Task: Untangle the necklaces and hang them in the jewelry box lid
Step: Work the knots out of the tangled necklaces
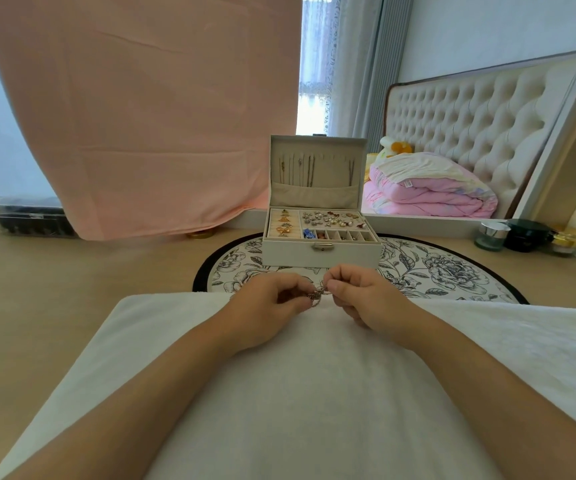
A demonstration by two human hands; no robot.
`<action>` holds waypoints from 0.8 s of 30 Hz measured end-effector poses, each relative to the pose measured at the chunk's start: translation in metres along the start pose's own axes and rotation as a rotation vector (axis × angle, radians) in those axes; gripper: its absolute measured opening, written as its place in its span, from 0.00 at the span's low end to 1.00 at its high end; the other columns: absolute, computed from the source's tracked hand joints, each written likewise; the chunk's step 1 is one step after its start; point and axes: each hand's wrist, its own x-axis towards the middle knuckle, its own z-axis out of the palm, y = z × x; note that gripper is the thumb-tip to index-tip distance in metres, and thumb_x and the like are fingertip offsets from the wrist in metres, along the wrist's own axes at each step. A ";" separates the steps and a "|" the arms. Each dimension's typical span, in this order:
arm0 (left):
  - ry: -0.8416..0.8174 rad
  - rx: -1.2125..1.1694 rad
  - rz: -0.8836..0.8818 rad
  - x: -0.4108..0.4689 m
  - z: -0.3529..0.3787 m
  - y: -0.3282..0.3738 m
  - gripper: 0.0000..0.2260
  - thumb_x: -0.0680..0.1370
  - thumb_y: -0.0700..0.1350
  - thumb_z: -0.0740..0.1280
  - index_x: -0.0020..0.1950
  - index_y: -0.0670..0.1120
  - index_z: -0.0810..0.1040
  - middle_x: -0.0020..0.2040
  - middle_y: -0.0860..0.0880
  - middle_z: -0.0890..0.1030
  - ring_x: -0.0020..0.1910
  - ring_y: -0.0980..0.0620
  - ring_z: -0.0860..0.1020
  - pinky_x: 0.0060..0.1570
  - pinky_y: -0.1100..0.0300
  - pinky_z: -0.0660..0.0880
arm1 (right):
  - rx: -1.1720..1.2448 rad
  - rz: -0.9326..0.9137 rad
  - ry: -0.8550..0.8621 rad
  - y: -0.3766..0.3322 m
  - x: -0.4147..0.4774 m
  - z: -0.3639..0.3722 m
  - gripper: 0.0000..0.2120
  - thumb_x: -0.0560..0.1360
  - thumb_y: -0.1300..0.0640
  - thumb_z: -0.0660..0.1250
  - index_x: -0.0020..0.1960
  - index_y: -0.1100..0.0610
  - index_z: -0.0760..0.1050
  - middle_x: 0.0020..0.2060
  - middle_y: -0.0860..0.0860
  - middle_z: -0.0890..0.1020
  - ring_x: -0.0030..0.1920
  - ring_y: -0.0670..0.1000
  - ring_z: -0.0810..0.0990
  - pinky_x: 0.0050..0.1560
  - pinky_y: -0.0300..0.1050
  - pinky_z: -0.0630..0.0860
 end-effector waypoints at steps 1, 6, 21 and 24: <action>0.012 0.000 -0.003 0.000 0.000 0.001 0.06 0.79 0.45 0.70 0.50 0.57 0.82 0.41 0.59 0.82 0.42 0.62 0.78 0.44 0.67 0.72 | 0.007 -0.001 0.001 0.000 -0.001 0.000 0.07 0.83 0.64 0.60 0.47 0.59 0.74 0.25 0.43 0.69 0.23 0.41 0.61 0.23 0.31 0.59; 0.046 -0.028 -0.027 -0.001 0.000 0.004 0.07 0.79 0.44 0.70 0.48 0.57 0.83 0.38 0.59 0.82 0.38 0.63 0.77 0.42 0.68 0.74 | -0.126 -0.104 0.058 -0.002 -0.005 0.002 0.02 0.79 0.61 0.68 0.49 0.56 0.79 0.30 0.46 0.75 0.28 0.40 0.70 0.31 0.31 0.66; 0.128 -0.335 -0.147 -0.003 0.000 0.012 0.05 0.78 0.39 0.71 0.49 0.45 0.86 0.40 0.49 0.87 0.34 0.57 0.81 0.36 0.66 0.76 | 0.063 0.075 0.126 -0.008 -0.004 0.003 0.09 0.77 0.64 0.68 0.39 0.59 0.79 0.32 0.54 0.81 0.21 0.47 0.62 0.21 0.35 0.57; 0.161 -0.361 -0.165 -0.003 0.001 0.013 0.03 0.77 0.39 0.72 0.47 0.47 0.85 0.38 0.49 0.87 0.33 0.54 0.81 0.34 0.65 0.76 | -0.068 0.073 0.174 -0.007 -0.004 0.006 0.10 0.77 0.61 0.68 0.38 0.59 0.79 0.30 0.51 0.80 0.22 0.48 0.67 0.23 0.35 0.62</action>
